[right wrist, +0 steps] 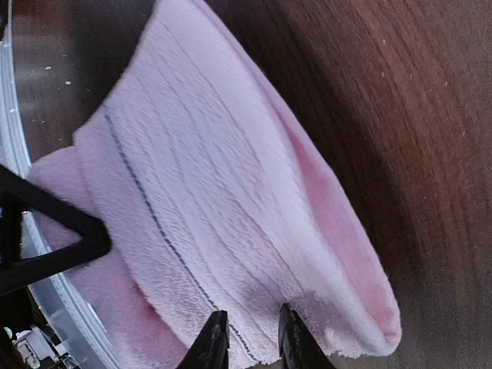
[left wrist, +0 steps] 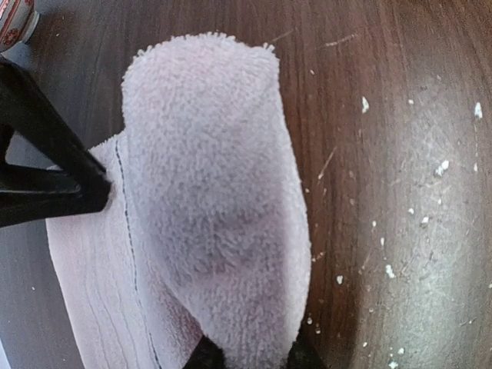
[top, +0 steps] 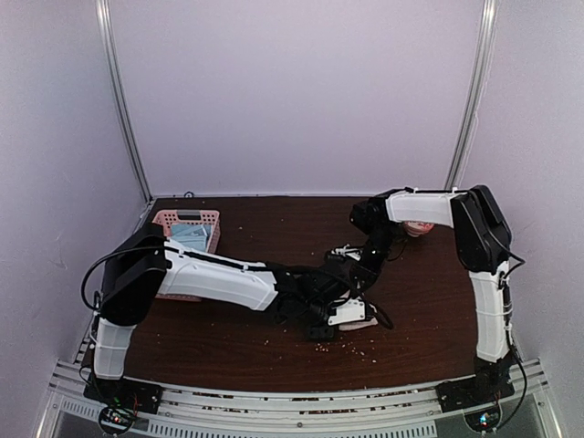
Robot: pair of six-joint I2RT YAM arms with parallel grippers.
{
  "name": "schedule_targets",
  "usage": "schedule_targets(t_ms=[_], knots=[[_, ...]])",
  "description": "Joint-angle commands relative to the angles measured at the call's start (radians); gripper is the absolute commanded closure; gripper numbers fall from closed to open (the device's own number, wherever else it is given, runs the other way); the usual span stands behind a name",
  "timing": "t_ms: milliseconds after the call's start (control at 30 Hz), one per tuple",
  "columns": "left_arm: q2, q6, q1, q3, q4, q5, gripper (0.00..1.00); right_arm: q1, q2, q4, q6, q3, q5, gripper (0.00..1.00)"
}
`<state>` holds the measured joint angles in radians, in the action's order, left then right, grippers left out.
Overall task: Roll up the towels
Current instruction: Roll the towel at the center of the board.
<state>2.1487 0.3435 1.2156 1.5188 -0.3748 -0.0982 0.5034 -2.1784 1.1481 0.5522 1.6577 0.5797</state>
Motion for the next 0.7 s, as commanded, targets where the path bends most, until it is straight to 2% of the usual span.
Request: schedule_targets(t_ms=[0,233,333,500,600,667], knots=[[0.077,-0.090,-0.037,0.050,-0.087,0.184,0.83,-0.059,0.025,0.185,0.116,0.182,0.103,0.76],[0.182,-0.158,-0.086,0.224,-0.248,0.402,0.85,-0.191,0.210,0.207,0.064,0.358,0.080,0.73],[0.243,-0.189,-0.115,0.292,-0.309,0.511,0.84,-0.246,0.347,0.167,0.065,0.345,0.173,0.71],[0.343,-0.259,-0.172,0.376,-0.381,0.702,0.85,-0.229,0.614,0.077,0.178,0.132,0.357,0.68],[0.382,-0.299,-0.206,0.404,-0.406,0.820,0.86,-0.134,0.776,-0.025,0.245,-0.051,0.308,0.67],[0.397,-0.317,-0.225,0.416,-0.415,0.866,0.86,0.001,0.860,-0.091,0.275,-0.178,0.186,0.62]])
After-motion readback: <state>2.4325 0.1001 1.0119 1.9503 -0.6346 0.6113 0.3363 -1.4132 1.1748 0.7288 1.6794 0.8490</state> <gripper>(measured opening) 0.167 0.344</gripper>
